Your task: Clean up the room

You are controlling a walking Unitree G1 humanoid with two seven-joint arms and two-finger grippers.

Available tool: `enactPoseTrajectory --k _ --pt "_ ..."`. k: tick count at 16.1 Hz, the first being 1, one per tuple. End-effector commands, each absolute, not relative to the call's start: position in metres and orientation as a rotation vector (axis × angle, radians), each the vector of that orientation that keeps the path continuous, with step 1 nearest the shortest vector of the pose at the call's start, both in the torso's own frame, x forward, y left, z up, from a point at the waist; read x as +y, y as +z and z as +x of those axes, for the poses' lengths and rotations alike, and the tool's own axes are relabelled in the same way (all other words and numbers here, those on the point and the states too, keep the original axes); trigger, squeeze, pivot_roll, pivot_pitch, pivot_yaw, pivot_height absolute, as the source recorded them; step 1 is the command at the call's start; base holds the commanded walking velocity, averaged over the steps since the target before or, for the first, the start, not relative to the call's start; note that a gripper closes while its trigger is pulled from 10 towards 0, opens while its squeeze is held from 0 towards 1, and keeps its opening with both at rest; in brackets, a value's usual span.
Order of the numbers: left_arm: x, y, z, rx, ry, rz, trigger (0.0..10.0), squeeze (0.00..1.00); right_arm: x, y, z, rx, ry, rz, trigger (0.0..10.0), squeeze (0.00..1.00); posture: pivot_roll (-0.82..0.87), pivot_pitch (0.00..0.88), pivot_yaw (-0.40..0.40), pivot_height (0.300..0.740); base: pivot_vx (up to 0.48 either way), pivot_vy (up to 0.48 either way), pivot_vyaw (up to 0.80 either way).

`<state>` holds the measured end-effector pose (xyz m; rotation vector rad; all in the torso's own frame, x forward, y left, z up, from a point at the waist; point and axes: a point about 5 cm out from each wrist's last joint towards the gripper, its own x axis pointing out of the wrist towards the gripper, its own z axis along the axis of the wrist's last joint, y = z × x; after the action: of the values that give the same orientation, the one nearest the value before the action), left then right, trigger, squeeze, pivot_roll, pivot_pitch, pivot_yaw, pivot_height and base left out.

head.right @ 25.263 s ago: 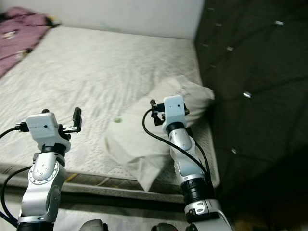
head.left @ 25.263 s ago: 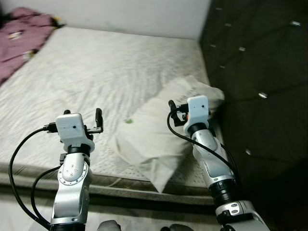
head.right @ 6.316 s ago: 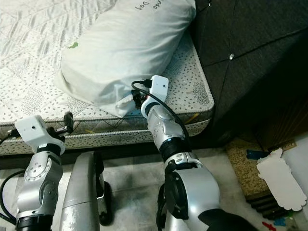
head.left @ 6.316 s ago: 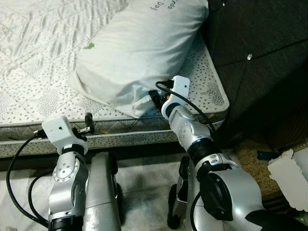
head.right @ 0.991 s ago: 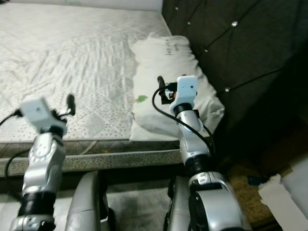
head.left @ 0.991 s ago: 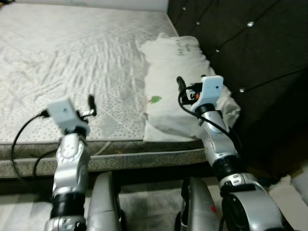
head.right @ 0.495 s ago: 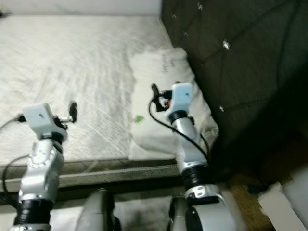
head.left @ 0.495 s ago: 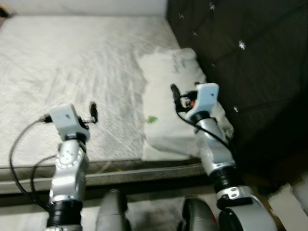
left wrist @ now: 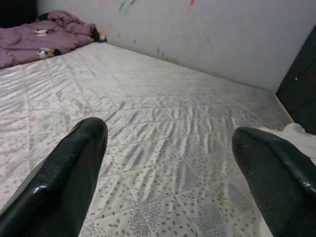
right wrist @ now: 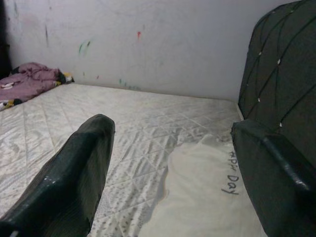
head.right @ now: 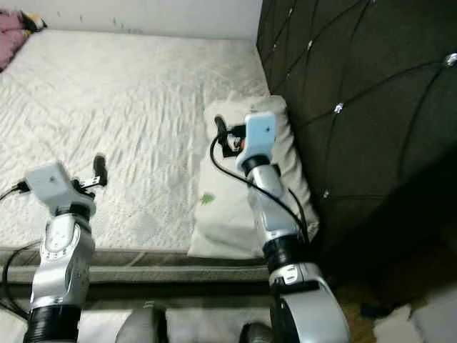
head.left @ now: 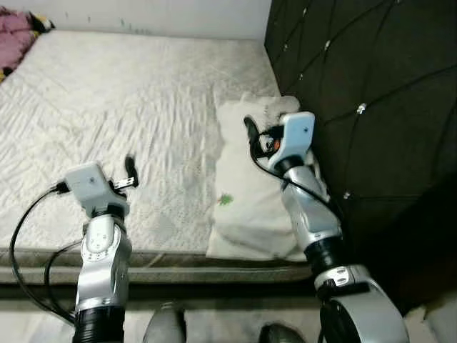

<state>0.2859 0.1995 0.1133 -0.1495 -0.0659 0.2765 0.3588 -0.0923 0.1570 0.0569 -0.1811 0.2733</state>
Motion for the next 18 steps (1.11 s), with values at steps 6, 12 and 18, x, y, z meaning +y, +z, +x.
enactPoseTrajectory --k 6,12,18 --pt "0.196 0.117 0.284 -0.05 0.274 -0.138 10.0 0.0 -0.09 0.143 0.352 -0.141 0.239 0.083 10.0 0.0 0.12 0.016 -0.036 0.74 0.0 0.0 0.0" --pt "0.184 0.109 0.286 -0.013 0.227 -0.199 10.0 0.0 -0.104 0.135 0.339 -0.12 0.208 0.057 10.0 0.0 0.05 0.051 -0.041 0.74 0.0 0.0 0.0" --pt "0.184 0.118 0.282 -0.042 0.187 -0.216 10.0 0.0 -0.099 0.13 0.333 -0.077 0.213 0.078 10.0 0.0 0.07 0.094 -0.047 0.74 0.0 0.0 -0.67"
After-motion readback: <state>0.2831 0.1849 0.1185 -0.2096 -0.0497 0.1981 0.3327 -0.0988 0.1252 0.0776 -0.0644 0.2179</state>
